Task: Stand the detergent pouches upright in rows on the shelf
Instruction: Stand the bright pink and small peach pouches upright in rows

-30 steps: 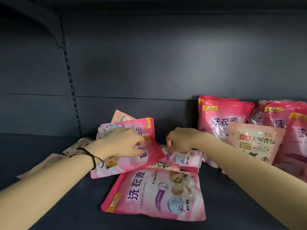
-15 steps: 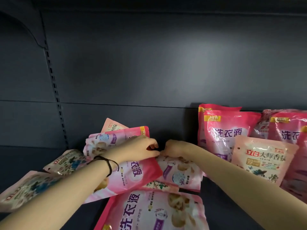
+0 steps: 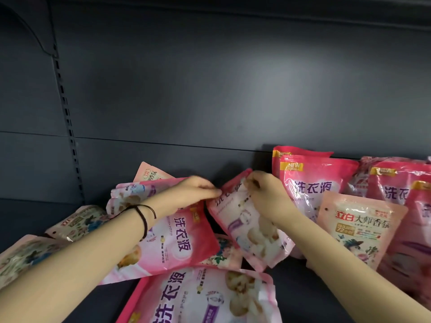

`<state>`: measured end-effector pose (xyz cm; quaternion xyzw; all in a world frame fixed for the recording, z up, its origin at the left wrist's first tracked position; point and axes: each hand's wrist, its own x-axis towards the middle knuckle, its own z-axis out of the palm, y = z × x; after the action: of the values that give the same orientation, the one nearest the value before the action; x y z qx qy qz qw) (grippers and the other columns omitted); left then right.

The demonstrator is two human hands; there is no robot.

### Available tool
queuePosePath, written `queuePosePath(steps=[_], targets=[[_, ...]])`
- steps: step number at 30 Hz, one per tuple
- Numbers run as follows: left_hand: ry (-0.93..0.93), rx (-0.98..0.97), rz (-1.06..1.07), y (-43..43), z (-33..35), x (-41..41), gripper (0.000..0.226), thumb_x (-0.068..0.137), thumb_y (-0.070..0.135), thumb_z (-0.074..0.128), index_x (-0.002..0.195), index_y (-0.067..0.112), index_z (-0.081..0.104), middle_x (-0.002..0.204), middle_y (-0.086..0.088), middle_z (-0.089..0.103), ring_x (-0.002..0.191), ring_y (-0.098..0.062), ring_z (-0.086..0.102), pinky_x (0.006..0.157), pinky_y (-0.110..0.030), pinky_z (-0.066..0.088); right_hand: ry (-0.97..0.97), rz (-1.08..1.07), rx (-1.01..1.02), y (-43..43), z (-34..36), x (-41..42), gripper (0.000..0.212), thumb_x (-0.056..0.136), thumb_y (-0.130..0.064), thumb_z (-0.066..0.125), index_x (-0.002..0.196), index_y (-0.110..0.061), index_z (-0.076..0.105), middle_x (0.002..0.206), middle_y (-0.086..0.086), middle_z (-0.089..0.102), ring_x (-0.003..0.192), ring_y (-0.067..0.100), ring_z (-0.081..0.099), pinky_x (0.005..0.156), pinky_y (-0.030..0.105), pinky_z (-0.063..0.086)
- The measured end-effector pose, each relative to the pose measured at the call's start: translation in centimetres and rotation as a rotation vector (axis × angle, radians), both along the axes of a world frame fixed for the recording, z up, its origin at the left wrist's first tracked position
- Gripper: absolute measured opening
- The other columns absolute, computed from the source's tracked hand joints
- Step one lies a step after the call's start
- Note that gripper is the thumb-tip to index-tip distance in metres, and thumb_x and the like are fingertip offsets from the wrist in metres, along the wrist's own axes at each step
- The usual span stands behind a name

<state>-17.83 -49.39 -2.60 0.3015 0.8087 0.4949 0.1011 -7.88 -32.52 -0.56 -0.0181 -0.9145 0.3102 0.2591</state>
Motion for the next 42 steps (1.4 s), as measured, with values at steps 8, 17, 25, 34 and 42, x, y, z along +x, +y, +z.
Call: queuePosePath(steps=[8,17,25,34,42], targets=[[-0.48,0.44,0.152,0.9,3.1,-0.8,0.021,0.083,0.033,0.07,0.098,0.019,0.063,0.096,-0.003,0.067,0.09,-0.021,0.062,0.071,-0.033,0.05,0.366,-0.005,-0.383,-0.7,-0.2,-0.4,0.017,0.101,-0.013,0.041,0.088,-0.007,0.051,0.084,0.008,0.051,0.074,0.02,0.048,0.069,0.035,0.042],[-0.36,0.785,0.167,2.7,1.5,-1.2,0.015,0.097,0.019,0.053,0.107,0.017,0.063,0.094,0.0,0.071,0.086,-0.016,0.067,0.084,-0.039,0.054,0.326,0.036,-0.401,-0.8,-3.2,-3.1,0.021,0.095,0.001,0.046,0.094,-0.018,0.037,0.082,-0.006,0.045,0.071,0.009,0.044,0.064,0.02,0.039],[-0.15,0.496,0.124,1.4,1.5,-1.5,0.012,0.096,0.022,0.055,0.102,0.024,0.064,0.109,-0.005,0.068,0.101,-0.024,0.065,0.089,-0.045,0.052,0.4,0.047,-0.13,-0.8,-0.5,-2.9,0.073,0.077,0.023,0.044,0.142,-0.005,0.026,0.137,0.008,0.032,0.125,0.006,0.029,0.101,0.0,0.018],[0.879,-0.657,0.122,-4.0,2.2,0.4,0.031,0.094,0.051,0.043,0.1,0.029,0.065,0.085,0.008,0.066,0.077,-0.015,0.062,0.059,-0.03,0.046,0.188,0.005,0.77,-0.1,3.4,0.5,0.023,0.091,-0.024,0.051,0.103,-0.014,0.067,0.112,0.004,0.061,0.119,0.024,0.043,0.091,0.04,0.044],[1.078,-0.746,-0.293,-6.3,0.5,4.9,0.028,0.094,0.05,0.042,0.107,0.033,0.06,0.096,0.013,0.064,0.097,-0.007,0.052,0.081,-0.032,0.046,0.039,0.05,1.114,-0.2,4.3,1.5,0.03,0.093,-0.034,0.047,0.117,-0.021,0.06,0.135,0.0,0.049,0.132,0.021,0.038,0.104,0.036,0.032]])
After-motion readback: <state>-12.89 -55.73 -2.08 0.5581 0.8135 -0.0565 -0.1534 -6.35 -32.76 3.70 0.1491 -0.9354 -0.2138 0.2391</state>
